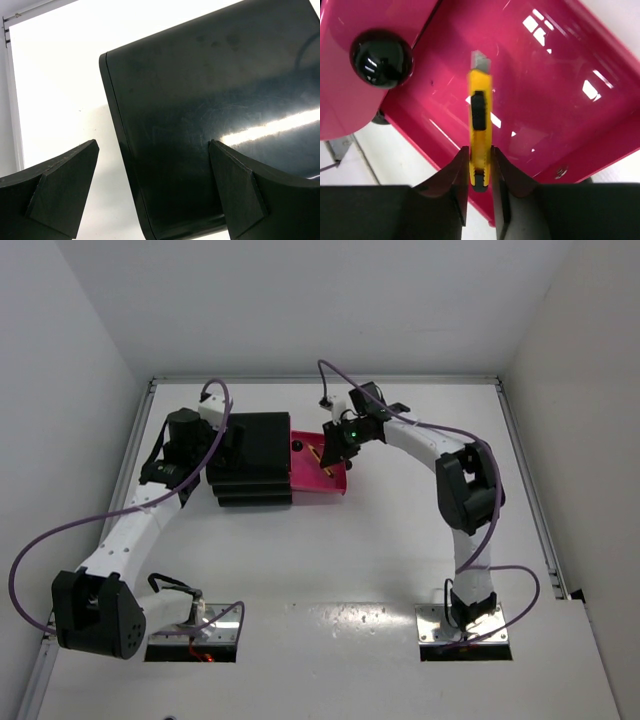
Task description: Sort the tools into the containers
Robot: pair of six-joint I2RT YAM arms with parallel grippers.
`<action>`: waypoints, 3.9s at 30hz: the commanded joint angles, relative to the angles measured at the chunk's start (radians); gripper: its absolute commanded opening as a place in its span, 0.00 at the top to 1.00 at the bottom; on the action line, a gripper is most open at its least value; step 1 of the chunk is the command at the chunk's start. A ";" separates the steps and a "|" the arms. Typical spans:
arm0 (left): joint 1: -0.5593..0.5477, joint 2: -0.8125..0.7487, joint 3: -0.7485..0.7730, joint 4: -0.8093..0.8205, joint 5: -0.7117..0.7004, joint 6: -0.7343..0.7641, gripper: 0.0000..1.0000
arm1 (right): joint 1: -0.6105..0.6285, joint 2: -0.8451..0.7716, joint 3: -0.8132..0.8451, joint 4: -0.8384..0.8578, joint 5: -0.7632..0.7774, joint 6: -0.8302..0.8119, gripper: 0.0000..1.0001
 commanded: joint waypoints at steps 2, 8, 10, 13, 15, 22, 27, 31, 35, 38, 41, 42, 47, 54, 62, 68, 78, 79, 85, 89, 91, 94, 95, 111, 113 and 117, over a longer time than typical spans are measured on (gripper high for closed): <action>-0.007 0.022 0.017 -0.049 0.001 -0.001 0.00 | 0.017 -0.001 0.062 0.060 0.037 0.012 0.70; 0.002 0.031 0.026 -0.049 0.001 -0.001 0.00 | 0.017 -0.044 0.073 0.084 0.063 0.030 0.53; 0.002 0.031 0.035 -0.049 0.001 -0.010 0.00 | -0.010 -0.065 0.084 0.084 0.023 0.053 0.53; 0.020 0.021 0.055 -0.049 0.001 -0.019 0.00 | -0.102 -0.134 0.052 0.115 -0.114 0.123 0.53; 0.029 0.008 0.055 -0.049 0.010 -0.019 0.00 | -0.163 -0.176 -0.020 0.156 -0.207 0.206 0.53; 0.039 -0.012 0.085 -0.078 0.030 -0.028 0.00 | -0.335 -0.122 -0.238 0.448 -0.535 0.465 0.53; 0.048 -0.012 0.086 -0.087 0.030 -0.028 0.00 | -0.358 -0.008 -0.310 0.707 -0.656 0.640 0.52; 0.048 -0.012 0.086 -0.087 0.030 -0.028 0.00 | -0.358 0.061 -0.347 0.857 -0.702 0.785 0.49; 0.048 -0.002 0.086 -0.096 0.021 -0.028 0.00 | -0.369 0.098 -0.358 0.886 -0.692 0.785 0.48; 0.048 -0.002 0.086 -0.096 0.021 -0.028 0.00 | -0.369 0.129 -0.358 0.896 -0.672 0.785 0.46; 0.048 -0.002 0.086 -0.096 0.021 -0.038 0.00 | -0.378 0.167 -0.358 0.896 -0.672 0.785 0.45; 0.048 0.007 0.086 -0.096 0.021 -0.038 0.00 | -0.378 0.178 -0.349 0.882 -0.672 0.785 0.45; 0.048 0.016 0.086 -0.096 0.021 -0.038 0.00 | -0.378 0.215 -0.340 0.873 -0.672 0.774 0.45; 0.048 0.034 0.086 -0.096 0.021 -0.038 0.00 | -0.349 0.234 -0.321 0.884 -0.672 0.774 0.45; 0.048 0.043 0.086 -0.096 0.021 -0.038 0.00 | -0.331 0.278 -0.292 0.884 -0.681 0.774 0.45; 0.048 0.053 0.076 -0.096 0.021 -0.038 0.00 | -0.303 0.296 -0.261 0.884 -0.681 0.783 0.45; 0.048 0.053 0.067 -0.096 0.021 -0.038 0.00 | -0.285 0.324 -0.232 1.008 -0.672 0.886 0.53; 0.048 0.053 0.067 -0.096 0.021 -0.038 0.00 | -0.285 0.324 -0.241 1.024 -0.681 0.910 0.56; 0.048 0.062 0.067 -0.087 0.021 -0.038 0.00 | -0.276 0.301 -0.260 1.137 -0.690 0.992 0.84; 0.048 0.062 0.058 -0.087 0.030 -0.038 0.00 | -0.276 0.278 -0.283 1.270 -0.700 1.088 0.87; 0.048 0.062 0.058 -0.087 0.041 -0.038 0.00 | -0.266 0.266 -0.283 1.360 -0.700 1.169 0.87; 0.048 0.071 0.058 -0.087 0.050 -0.038 0.00 | -0.257 0.240 -0.292 1.423 -0.700 1.246 0.87; 0.048 0.071 0.049 -0.087 0.050 -0.038 0.00 | -0.246 0.229 -0.283 1.434 -0.700 1.246 0.87; 0.048 0.071 0.040 -0.078 0.070 -0.019 0.00 | -0.096 0.312 -0.116 1.433 -0.650 1.315 0.87; 0.048 0.071 0.030 -0.078 0.070 -0.019 0.00 | -0.084 0.326 -0.102 1.433 -0.650 1.325 0.87; 0.048 0.071 0.030 -0.078 0.079 -0.019 0.00 | -0.050 0.364 -0.070 1.433 -0.641 1.325 0.87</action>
